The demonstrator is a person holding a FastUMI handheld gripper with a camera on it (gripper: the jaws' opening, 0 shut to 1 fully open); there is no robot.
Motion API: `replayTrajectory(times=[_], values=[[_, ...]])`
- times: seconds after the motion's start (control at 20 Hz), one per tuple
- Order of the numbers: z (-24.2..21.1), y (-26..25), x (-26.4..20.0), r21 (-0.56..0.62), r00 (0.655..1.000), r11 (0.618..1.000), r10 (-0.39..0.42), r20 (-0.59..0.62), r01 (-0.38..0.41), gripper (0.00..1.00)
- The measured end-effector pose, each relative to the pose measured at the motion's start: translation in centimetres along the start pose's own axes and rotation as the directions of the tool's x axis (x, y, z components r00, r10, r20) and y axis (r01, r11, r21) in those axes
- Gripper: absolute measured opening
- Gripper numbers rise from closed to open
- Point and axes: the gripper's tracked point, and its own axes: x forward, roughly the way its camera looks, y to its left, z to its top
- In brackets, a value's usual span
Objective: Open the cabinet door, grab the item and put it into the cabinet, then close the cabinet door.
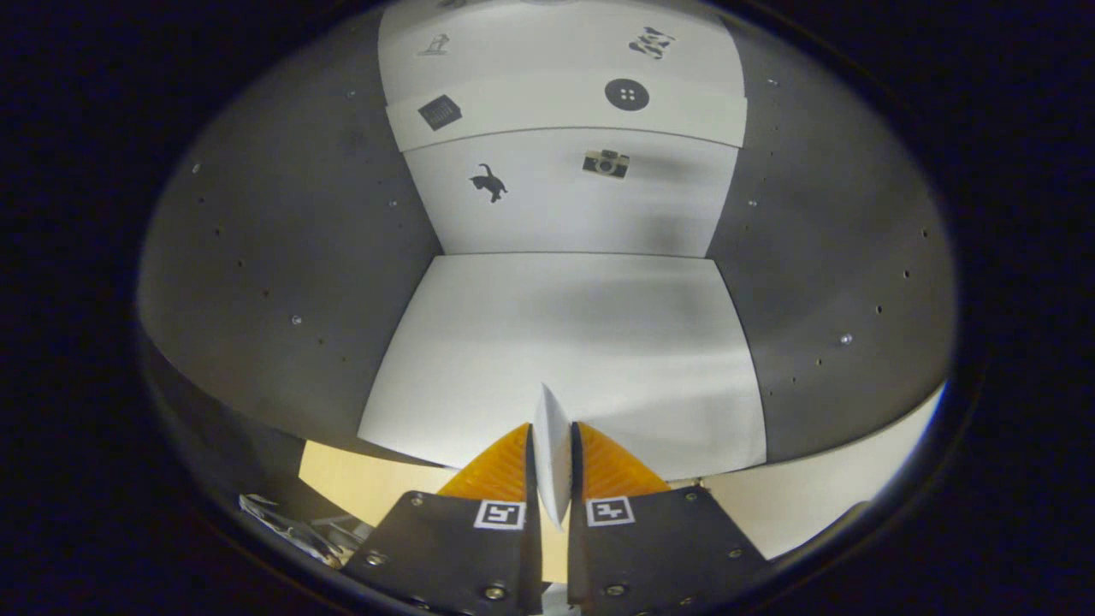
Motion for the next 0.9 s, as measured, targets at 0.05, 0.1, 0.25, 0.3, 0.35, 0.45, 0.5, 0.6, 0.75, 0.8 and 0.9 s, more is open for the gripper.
replayTrajectory(times=[0.05, 0.1, 0.25, 0.3, 0.35, 0.45, 0.5, 0.6, 0.75, 0.8, 0.9], values=[[0.0, 0.1, 0.2, 0.004, 1.0, 1.0, 0.004, -0.007, -0.004, 0.12], [0.1, 0.1, 0.2, 0.0, 1.0, 1.0, 0.009, -0.006, -0.009, 0.12], [0.0, 0.3, 0.1, -0.022, 1.0, 1.0, 0.019, -0.001, -0.019, 0.21], [0.3, 0.4, 0.0, -0.031, 1.0, 0.999, 0.023, 0.017, -0.022, 0.25], [0.3, 0.4, -0.1, -0.036, 0.999, 0.999, 0.025, 0.028, -0.024, 0.29], [0.6, 0.5, -0.5, -0.046, 0.998, 0.999, 0.03, 0.057, -0.027, 0.4], [0.6, 0.7, -0.7, -0.055, 0.997, 0.998, 0.036, 0.07, -0.032, 0.46], [1.5, 0.6, -1.4, -0.064, 0.99, 0.998, 0.031, 0.137, -0.022, 0.56], [3.5, 0.6, -3.4, -0.015, 0.965, 0.999, 0.038, 0.258, -0.035, 0.6], [4.2, 0.6, -4.2, 0.009, 0.952, 0.999, 0.041, 0.302, -0.046, 0.6], [5.1, -0.2, -6.2, 0.034, 0.925, 0.999, 0.016, 0.38, -0.031, 0.6]])
